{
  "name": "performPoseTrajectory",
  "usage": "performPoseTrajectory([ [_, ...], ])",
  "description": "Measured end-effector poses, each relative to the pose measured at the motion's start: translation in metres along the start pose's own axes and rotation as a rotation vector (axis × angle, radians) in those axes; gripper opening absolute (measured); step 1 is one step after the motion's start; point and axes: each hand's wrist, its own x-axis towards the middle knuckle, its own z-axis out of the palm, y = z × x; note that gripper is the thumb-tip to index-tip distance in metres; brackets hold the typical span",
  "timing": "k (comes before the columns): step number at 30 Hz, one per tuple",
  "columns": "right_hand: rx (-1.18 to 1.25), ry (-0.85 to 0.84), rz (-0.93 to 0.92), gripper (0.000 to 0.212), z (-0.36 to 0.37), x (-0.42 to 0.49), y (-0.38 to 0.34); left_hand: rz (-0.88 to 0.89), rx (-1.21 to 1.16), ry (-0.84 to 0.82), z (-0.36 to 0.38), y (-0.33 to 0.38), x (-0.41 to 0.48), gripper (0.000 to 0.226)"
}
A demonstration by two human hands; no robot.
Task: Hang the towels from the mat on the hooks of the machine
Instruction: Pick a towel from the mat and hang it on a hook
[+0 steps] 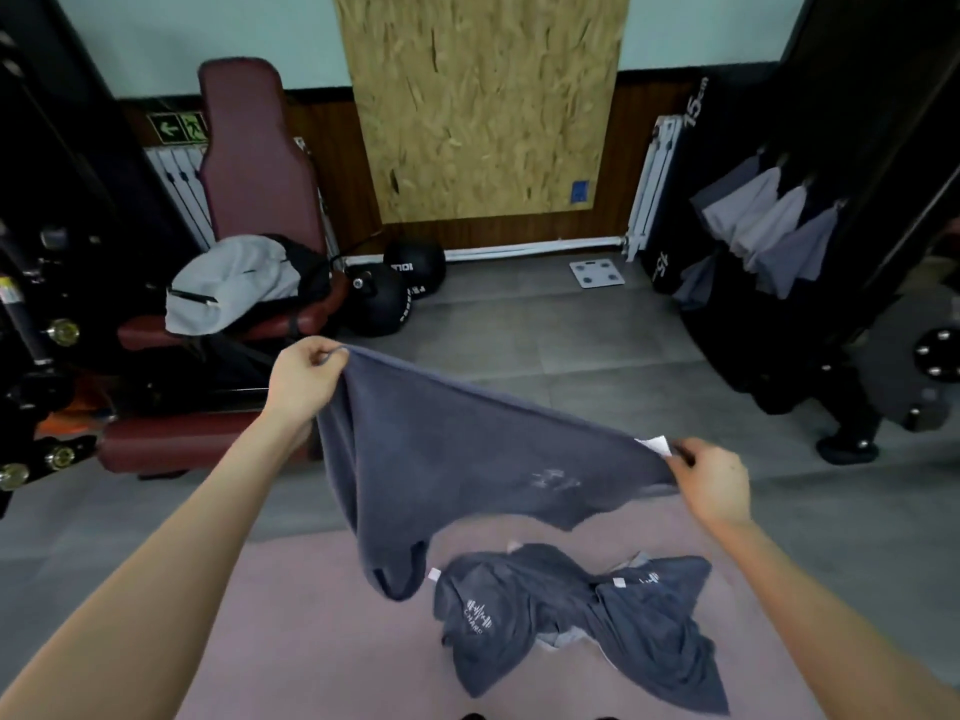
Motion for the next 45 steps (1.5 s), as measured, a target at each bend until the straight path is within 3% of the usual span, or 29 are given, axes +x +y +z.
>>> performPoseTrajectory([
  [2, 0.008, -0.046, -0.046, 0.011, -0.011, 0.002, -0.001, -0.054, -0.011, -0.008, -0.007, -0.006, 0.002, 0.014],
  [10, -0.036, -0.104, -0.008, 0.018, -0.045, 0.032, 0.012, -0.063, 0.05, 0.0, -0.007, -0.005, 0.005, 0.014],
  [14, 0.099, -0.007, -0.017, 0.018, -0.061, 0.034, -0.004, -0.014, 0.141, -0.062, 0.002, 0.013, 0.0, 0.008],
  [18, 0.111, -0.028, -0.223, 0.027, -0.076, 0.019, -0.06, 0.159, 0.249, -0.213, 0.024, 0.043, -0.022, 0.005],
  [22, 0.084, -0.214, -0.493, 0.048, -0.073, -0.007, -0.11, 0.334, 0.28, -0.387, 0.061, 0.074, -0.053, 0.008],
  [25, 0.15, -0.328, -0.547, 0.047, -0.066, -0.004, -0.133, 0.399, 0.201, -0.477, 0.086, 0.093, -0.069, 0.007],
  [29, 0.147, -0.381, -0.588, 0.027, -0.061, 0.008, -0.137, 0.37, 0.093, -0.461, 0.102, 0.104, -0.079, 0.007],
  [34, 0.22, -0.56, -0.611, 0.017, -0.056, 0.014, -0.114, 0.269, -0.028, -0.526, 0.109, 0.104, -0.092, 0.007],
  [40, 0.299, -0.384, -0.565, 0.013, -0.066, 0.02, -0.102, 0.044, -0.26, -0.577, 0.113, 0.098, -0.101, 0.022],
  [45, 0.416, -0.374, -0.57, 0.008, -0.09, 0.022, -0.111, 0.034, -0.176, -0.61, 0.131, 0.071, -0.116, 0.02],
])
